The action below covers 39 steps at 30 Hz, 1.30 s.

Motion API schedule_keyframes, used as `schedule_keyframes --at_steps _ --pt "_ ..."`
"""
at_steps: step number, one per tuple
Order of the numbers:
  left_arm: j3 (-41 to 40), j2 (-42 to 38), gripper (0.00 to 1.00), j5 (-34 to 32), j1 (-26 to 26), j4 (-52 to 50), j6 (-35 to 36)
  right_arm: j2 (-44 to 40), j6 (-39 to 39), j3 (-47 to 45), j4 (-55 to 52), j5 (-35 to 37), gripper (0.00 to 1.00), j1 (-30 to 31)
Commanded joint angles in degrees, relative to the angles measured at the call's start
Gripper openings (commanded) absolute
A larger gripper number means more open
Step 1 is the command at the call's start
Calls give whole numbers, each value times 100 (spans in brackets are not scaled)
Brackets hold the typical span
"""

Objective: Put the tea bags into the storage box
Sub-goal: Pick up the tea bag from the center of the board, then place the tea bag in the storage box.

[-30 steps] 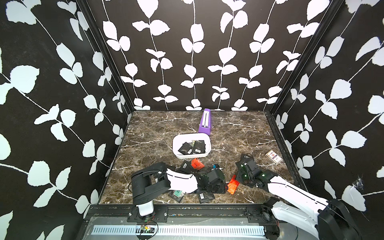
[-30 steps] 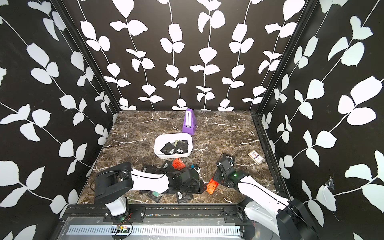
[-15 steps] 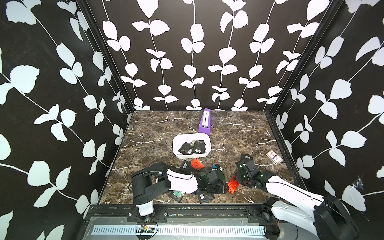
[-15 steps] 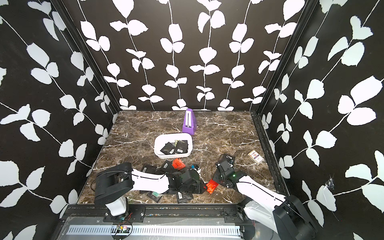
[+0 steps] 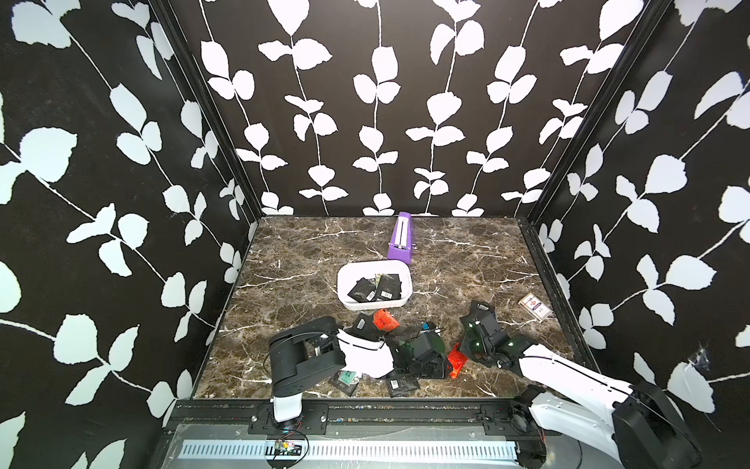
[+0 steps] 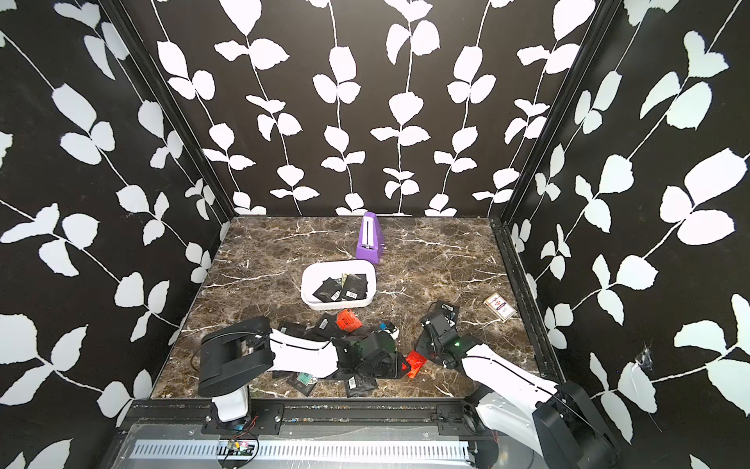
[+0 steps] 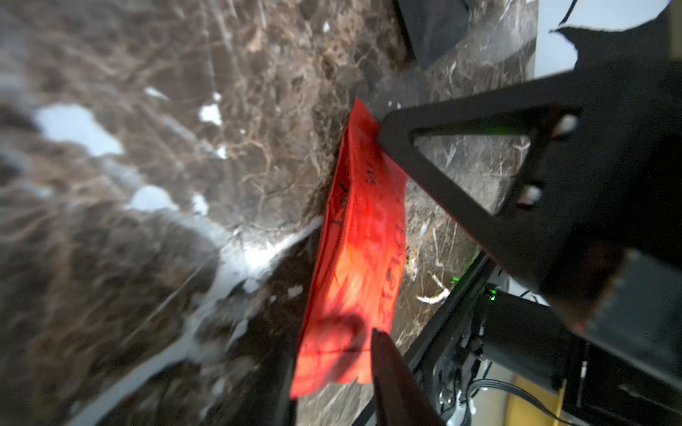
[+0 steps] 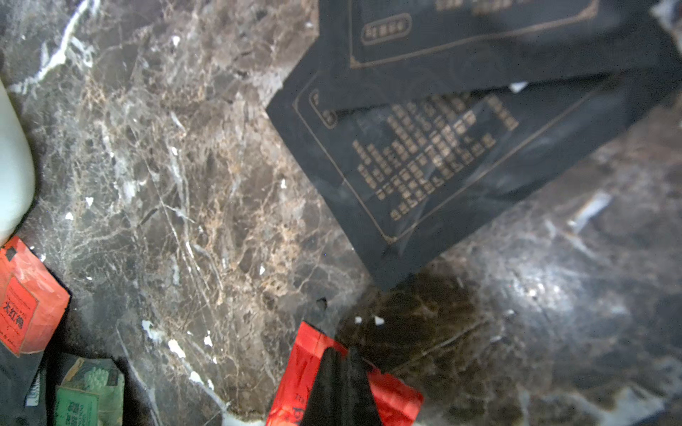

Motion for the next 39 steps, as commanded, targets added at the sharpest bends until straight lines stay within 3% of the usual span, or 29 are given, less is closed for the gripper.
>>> schedule_keyframes --at_steps 1,7,13,16,18,21,27,31,39 --pt "-14 126 27 41 -32 -305 -10 -9 72 -240 -242 115 0 34" --pt "160 17 0 -103 -1 -609 164 -127 62 -197 -292 109 0 34" --pt "322 -592 0 -300 71 -1389 732 -822 -134 153 -609 326 0 34" --pt "405 -1171 0 -391 168 -2074 1188 -1437 -232 465 -1030 701 15 26" --pt "445 -1672 0 -478 308 -2544 1432 -1759 -316 638 -1239 896 19 17" --pt "513 -2404 0 -596 741 -3228 1791 -1986 -377 827 -1517 1112 30 17" --pt "861 -3296 0 -742 1942 -4132 2513 -1750 -328 843 -1649 1280 34 6" --pt "1150 -3184 0 -504 2767 -4403 2856 -1631 -212 785 -1620 1411 35 -44" --pt "1682 -2307 0 -50 3778 -4299 3421 -1833 -298 620 -1594 1122 38 -686"
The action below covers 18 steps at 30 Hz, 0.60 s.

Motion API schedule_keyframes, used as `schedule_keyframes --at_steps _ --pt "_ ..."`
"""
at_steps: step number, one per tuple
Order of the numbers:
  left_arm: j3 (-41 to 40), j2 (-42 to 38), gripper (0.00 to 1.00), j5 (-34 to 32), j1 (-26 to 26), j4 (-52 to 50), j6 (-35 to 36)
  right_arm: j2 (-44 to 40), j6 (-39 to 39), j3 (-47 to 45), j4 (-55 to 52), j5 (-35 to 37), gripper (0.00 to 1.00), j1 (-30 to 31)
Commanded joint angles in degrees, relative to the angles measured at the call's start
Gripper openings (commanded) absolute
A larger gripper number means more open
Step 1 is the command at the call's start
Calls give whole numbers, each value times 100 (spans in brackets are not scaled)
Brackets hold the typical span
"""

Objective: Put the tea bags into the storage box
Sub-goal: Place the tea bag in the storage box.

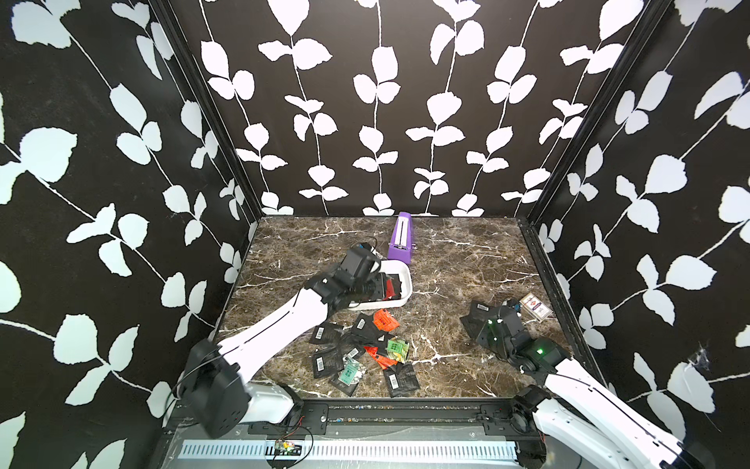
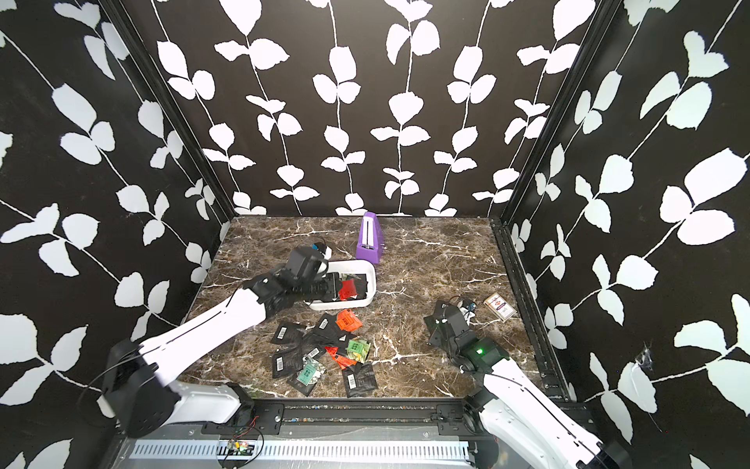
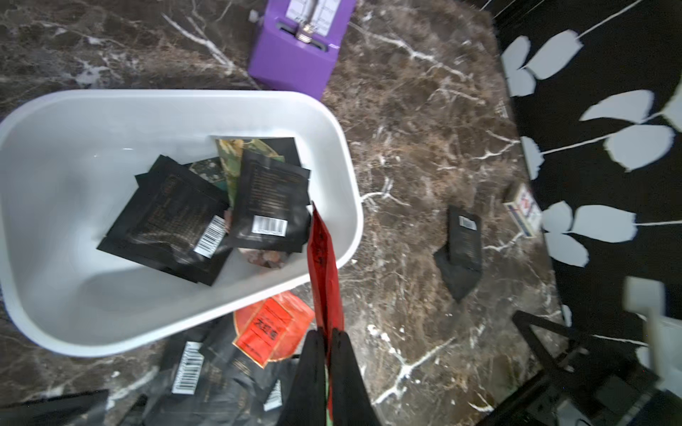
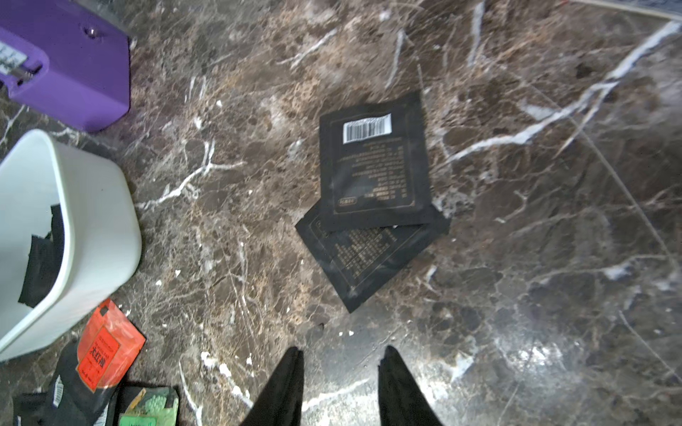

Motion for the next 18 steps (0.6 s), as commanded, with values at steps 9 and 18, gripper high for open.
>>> schedule_keyframes --at_steps 9,18 --pt "551 1000 0 562 767 235 464 76 -301 -304 332 -795 40 -1092" --pt "735 1109 45 -123 864 -324 956 728 -685 -49 581 -1206 48 -1719"
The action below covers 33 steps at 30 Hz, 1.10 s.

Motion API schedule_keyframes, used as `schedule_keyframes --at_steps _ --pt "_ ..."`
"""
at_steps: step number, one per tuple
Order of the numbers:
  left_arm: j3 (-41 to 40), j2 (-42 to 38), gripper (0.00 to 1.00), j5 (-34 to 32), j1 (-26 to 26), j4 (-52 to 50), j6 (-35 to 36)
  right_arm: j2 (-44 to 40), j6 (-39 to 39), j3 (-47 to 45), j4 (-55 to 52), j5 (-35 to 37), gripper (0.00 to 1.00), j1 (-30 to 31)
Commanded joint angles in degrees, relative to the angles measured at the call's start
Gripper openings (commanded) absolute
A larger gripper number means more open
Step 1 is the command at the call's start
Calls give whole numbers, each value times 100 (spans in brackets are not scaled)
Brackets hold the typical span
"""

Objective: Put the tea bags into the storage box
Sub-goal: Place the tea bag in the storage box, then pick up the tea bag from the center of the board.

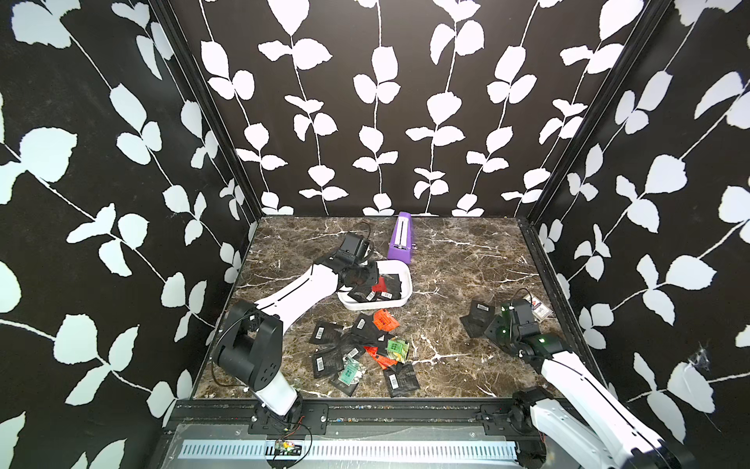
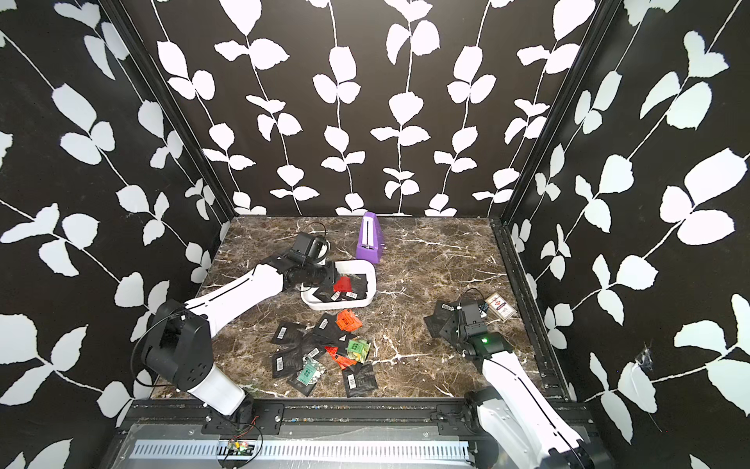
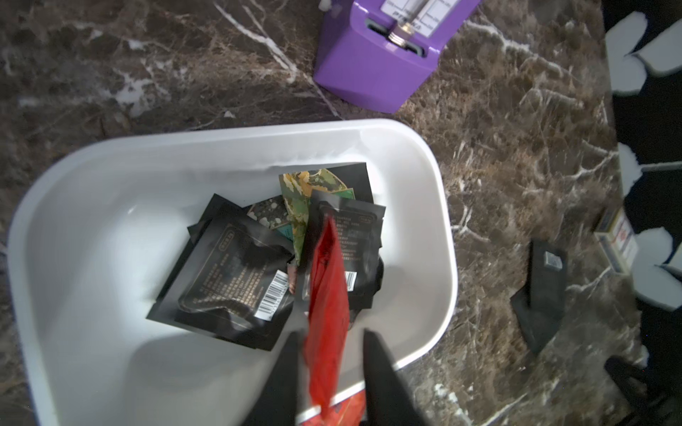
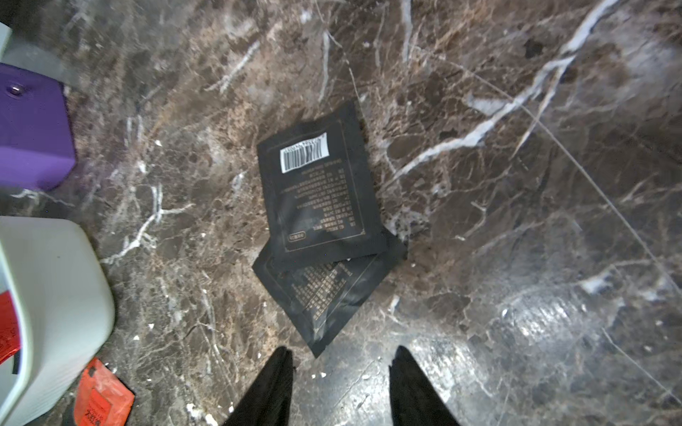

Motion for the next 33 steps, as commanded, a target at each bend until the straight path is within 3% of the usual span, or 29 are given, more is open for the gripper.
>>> schedule_keyframes --at_steps 1,6,11,13,19,33 --pt "271 -224 46 -476 49 -458 360 129 -269 112 137 -181 49 -244" --pt "694 -659 45 -712 51 -755 493 279 -397 127 282 -515 53 -763" --pt "919 -704 32 117 -258 -274 -55 477 -454 44 753 -1105 52 -1433" --pt "1166 -433 23 188 -676 -188 -173 590 -466 -21 971 -1386 52 -1708" --pt "1986 734 19 657 -1669 281 -632 715 -544 -191 1325 -1923 50 -2333" --pt "4373 3480 8 1134 -2676 198 -1019 999 -733 -376 1768 -2424 41 -2813"
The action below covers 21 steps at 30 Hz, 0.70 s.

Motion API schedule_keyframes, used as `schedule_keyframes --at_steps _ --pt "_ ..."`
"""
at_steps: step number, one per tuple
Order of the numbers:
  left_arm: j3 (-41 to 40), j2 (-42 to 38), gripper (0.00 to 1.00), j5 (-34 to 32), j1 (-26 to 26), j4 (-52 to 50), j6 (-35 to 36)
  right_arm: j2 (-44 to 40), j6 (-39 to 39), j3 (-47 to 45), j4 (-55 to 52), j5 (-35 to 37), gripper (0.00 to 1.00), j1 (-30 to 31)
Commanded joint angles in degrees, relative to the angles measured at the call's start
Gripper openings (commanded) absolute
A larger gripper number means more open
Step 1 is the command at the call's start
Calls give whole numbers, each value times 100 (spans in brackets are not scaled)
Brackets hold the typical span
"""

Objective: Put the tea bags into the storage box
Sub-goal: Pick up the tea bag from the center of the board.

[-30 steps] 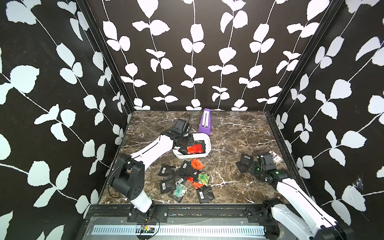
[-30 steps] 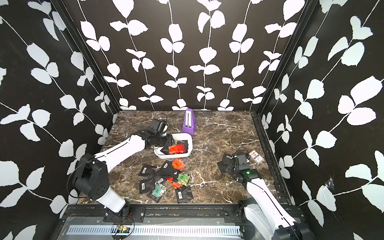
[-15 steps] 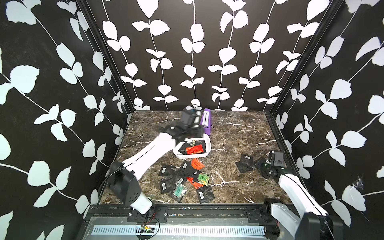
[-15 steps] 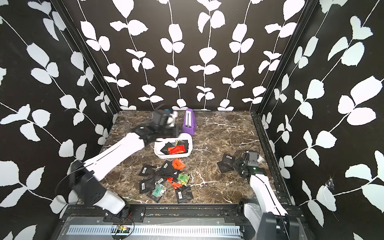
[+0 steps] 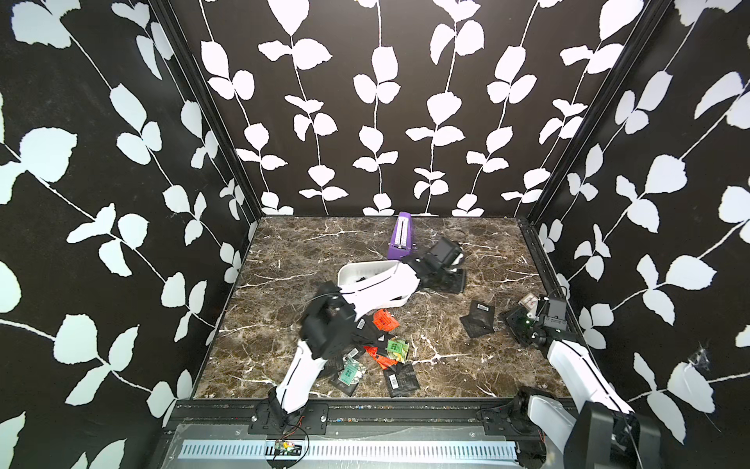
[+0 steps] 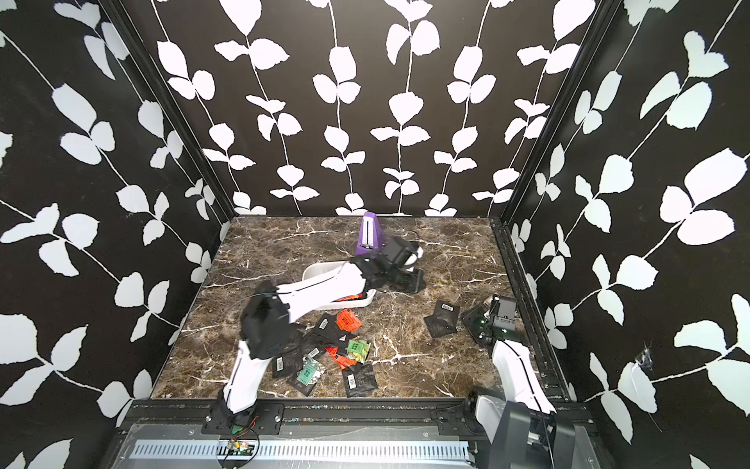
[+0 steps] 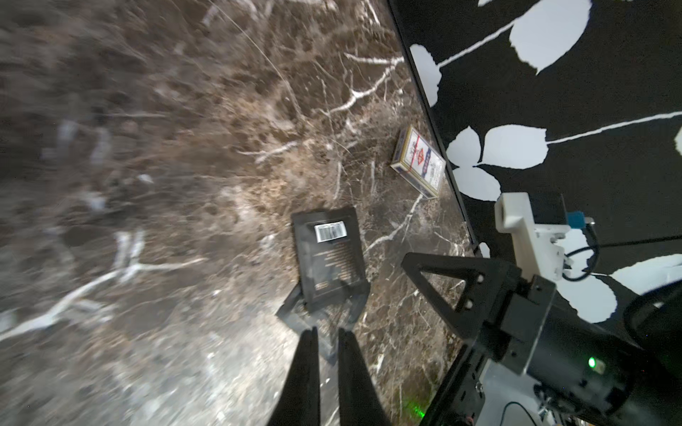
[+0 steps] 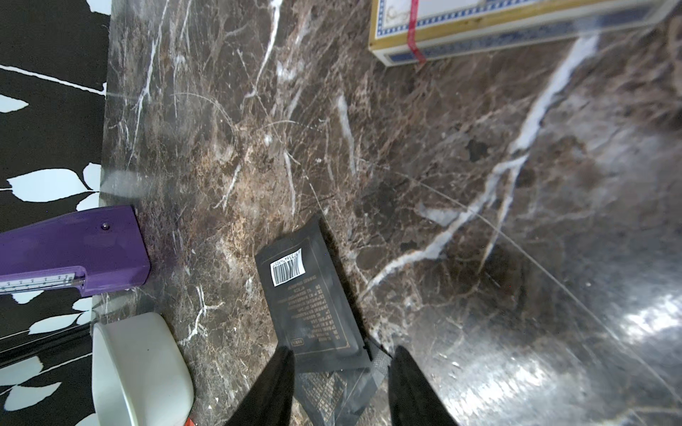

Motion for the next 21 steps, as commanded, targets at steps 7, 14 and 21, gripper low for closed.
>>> schedule_keyframes --at_steps 7,14,21 --pt "1077 1039 2 282 -338 -104 -313 311 -116 -198 456 -325 34 -90" --pt "1330 1444 0 203 -450 -204 -344 422 -182 -207 566 -385 34 -106" --pt "1415 1690 0 66 -499 -385 -271 678 -213 -222 767 -474 34 -115"
